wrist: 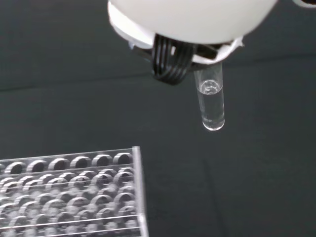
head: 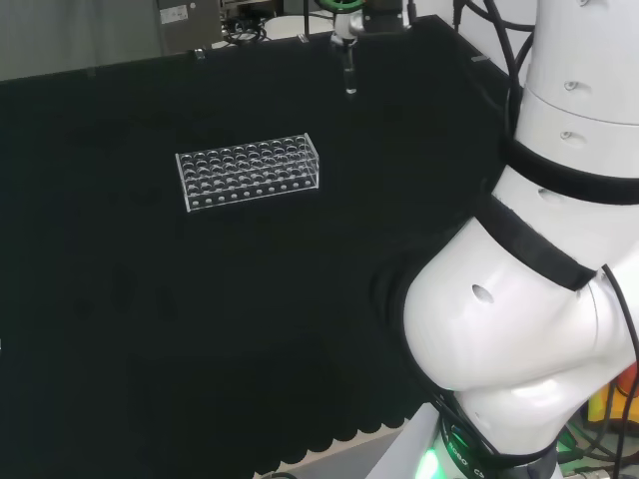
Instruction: Shake the test tube.
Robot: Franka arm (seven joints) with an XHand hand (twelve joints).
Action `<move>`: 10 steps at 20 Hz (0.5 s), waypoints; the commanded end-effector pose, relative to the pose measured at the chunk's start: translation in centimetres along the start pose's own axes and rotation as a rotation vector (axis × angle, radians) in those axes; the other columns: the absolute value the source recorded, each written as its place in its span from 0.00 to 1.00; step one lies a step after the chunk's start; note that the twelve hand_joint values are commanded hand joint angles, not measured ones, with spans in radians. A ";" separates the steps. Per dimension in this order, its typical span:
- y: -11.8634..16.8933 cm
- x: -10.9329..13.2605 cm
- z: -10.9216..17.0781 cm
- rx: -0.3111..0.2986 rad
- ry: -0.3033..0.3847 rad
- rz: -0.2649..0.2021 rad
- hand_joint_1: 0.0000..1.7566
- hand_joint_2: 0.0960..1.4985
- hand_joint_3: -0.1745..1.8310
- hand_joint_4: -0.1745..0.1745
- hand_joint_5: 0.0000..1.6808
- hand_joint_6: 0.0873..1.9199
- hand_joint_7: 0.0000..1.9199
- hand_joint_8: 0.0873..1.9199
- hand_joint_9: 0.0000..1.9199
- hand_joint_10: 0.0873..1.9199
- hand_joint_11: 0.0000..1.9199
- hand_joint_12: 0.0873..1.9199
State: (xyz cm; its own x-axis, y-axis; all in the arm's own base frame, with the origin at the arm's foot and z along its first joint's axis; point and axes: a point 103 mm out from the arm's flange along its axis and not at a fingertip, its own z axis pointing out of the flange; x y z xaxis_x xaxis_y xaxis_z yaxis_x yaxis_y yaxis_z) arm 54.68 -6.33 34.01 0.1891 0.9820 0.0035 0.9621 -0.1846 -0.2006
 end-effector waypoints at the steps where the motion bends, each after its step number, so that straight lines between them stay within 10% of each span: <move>1: 0.6 7.5 0.8 -0.001 0.060 -0.116 0.76 0.33 0.48 0.00 0.78 0.30 0.71 0.30 0.84 0.30 0.64 0.43; 10: -0.2 19.9 1.3 0.014 0.119 -0.319 0.76 0.33 0.49 0.00 0.78 0.30 0.71 0.30 0.84 0.30 0.64 0.43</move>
State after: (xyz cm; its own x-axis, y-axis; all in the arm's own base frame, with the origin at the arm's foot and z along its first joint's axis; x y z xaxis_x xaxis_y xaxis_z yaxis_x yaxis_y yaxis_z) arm 57.55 6.75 33.06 -0.0035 0.9930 0.1181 0.9815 0.0260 -0.1897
